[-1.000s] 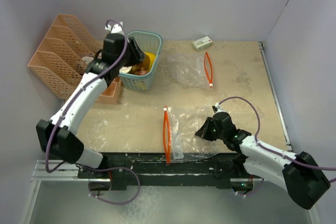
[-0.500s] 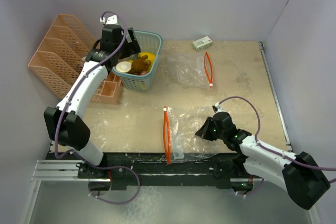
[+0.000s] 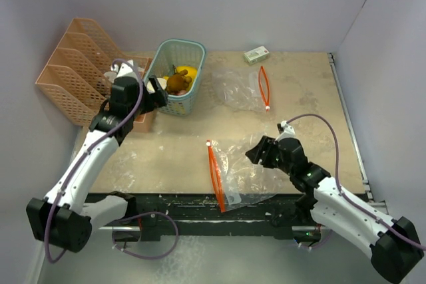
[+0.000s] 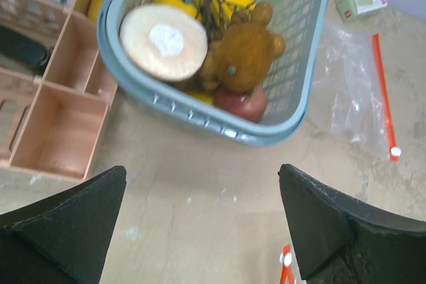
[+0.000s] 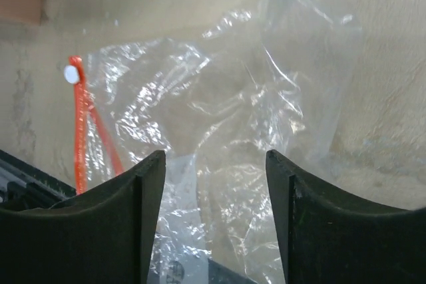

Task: Open the zip-top bag and remove the fake food
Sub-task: Reset both arms

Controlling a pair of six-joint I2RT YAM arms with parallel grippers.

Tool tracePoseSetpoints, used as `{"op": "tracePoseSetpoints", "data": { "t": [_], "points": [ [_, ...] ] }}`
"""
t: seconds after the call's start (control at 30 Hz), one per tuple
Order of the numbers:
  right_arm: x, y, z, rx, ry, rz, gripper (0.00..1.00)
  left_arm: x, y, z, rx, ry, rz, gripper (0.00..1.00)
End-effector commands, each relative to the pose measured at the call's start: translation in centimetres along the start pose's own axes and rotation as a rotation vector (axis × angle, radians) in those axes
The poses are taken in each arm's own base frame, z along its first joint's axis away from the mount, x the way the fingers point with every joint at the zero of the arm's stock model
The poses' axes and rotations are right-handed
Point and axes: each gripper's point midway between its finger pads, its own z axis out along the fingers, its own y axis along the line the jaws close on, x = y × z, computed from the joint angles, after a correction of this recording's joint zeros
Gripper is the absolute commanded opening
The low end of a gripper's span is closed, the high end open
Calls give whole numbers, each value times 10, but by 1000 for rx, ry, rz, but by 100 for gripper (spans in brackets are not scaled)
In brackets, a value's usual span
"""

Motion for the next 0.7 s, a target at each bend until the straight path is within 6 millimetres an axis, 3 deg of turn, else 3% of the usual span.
{"op": "tracePoseSetpoints", "data": {
  "t": [0.0, 0.1, 0.2, 0.47, 0.67],
  "points": [
    [-48, 5, -7, 84, -133, -82, 69, 31, 14, -15, 7, 25, -43, 99],
    [-61, 1, -7, 169, -133, -111, 72, 62, 33, -24, -12, 55, -51, 99],
    [-70, 4, -6, 205, -131, -119, 71, 77, 46, -32, -35, 63, -42, 99],
    [-81, 16, -14, 151, -182, -92, 73, 81, 46, -34, -31, 77, -42, 99],
    [-80, 11, -21, 161, -194, -96, 73, 79, 44, -34, -24, 75, -41, 99]
  ]
}}
